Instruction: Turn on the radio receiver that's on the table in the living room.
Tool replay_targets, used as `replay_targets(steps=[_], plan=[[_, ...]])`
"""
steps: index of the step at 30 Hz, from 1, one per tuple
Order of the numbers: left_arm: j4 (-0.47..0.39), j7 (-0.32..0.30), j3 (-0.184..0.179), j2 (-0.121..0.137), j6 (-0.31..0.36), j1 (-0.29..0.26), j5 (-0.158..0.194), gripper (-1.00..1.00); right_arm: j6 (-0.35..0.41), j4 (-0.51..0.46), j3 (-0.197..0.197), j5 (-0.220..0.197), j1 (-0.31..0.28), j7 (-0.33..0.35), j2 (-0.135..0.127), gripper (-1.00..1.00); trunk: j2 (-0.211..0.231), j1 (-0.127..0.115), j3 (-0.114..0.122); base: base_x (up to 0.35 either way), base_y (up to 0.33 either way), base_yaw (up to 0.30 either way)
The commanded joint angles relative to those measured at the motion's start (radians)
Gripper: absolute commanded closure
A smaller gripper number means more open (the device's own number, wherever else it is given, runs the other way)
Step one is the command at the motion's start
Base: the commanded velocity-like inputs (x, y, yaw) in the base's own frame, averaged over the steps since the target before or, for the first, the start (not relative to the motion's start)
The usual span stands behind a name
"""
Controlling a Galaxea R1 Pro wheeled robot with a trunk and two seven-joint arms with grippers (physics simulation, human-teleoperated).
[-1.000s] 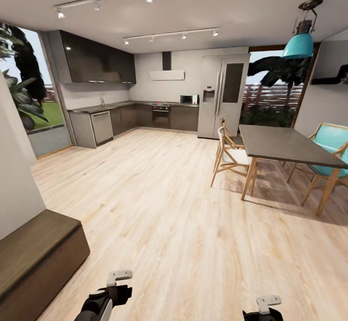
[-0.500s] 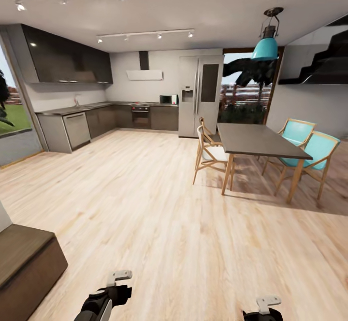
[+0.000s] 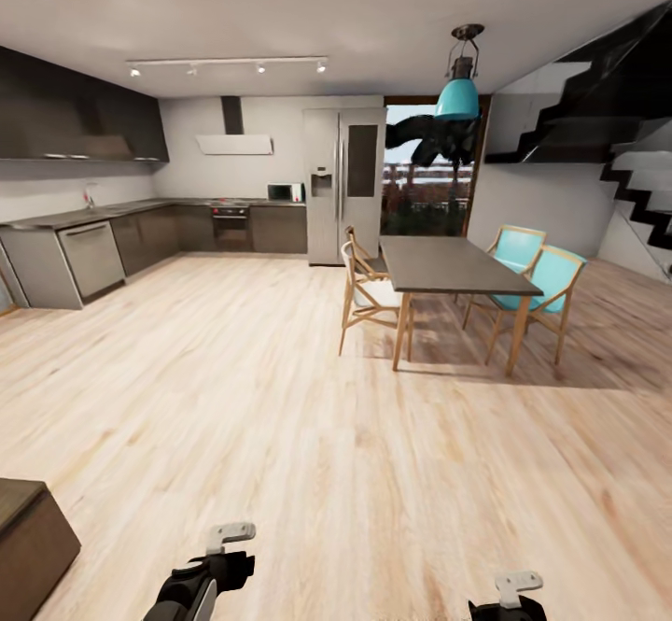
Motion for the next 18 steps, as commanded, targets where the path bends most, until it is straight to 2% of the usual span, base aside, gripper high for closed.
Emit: replay_targets(steps=[1,18], plan=[[0.000,0.000,0.000,0.000,0.000,0.000,0.000,-1.00,0.000,0.000,0.000,0.000,0.000,0.000,0.000,-1.00,0.000,0.000,0.000,0.000,0.000,-0.279],[0.000,0.000,0.000,-0.001,0.000,0.000,0.000,-1.00,-0.027,0.000,0.001,-0.002,0.000,0.000,0.000,-1.00,0.000,0.000,0.000,0.000,0.000,-0.279]])
